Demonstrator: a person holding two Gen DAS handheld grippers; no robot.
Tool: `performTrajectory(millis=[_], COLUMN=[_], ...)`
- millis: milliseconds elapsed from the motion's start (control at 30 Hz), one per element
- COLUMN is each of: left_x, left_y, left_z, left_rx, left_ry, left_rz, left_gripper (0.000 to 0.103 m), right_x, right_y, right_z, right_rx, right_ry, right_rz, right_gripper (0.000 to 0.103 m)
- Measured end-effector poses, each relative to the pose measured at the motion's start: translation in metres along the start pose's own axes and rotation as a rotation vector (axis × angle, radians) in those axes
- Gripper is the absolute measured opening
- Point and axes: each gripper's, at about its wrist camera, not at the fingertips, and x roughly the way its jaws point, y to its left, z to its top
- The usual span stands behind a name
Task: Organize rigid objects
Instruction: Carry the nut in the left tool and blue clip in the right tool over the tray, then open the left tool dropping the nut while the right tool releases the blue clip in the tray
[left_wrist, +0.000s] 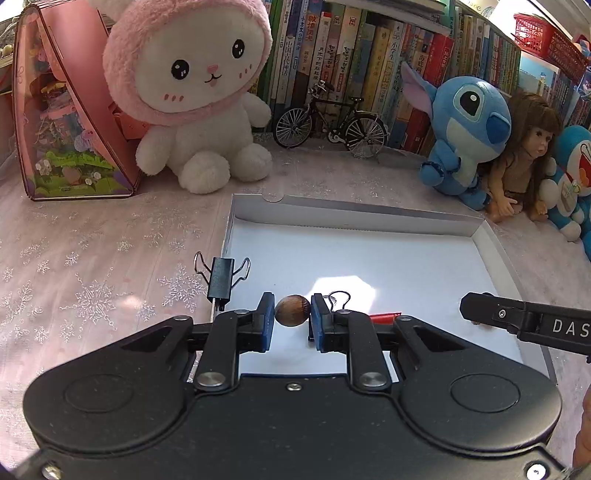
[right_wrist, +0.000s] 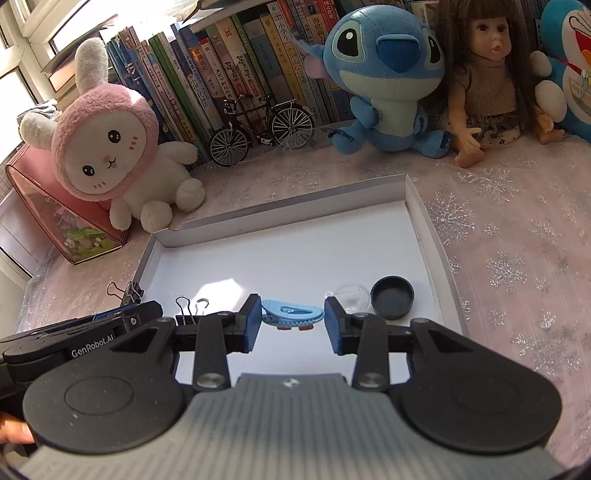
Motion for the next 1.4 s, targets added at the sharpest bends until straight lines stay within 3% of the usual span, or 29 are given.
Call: performTrajectory(millis=[1400], left_x=[0.011], left_y=[0.002], left_z=[-0.008], left_rx=[-0.015], left_ry=[0.008], left_rz=[-0.015], left_gripper=[0.021], right_x=[0.037], right_y=[0.008], right_z=[-0.011], right_rx=[-0.056], right_ry=[-0.019], right_rz=[-0.107], right_gripper=[0.043])
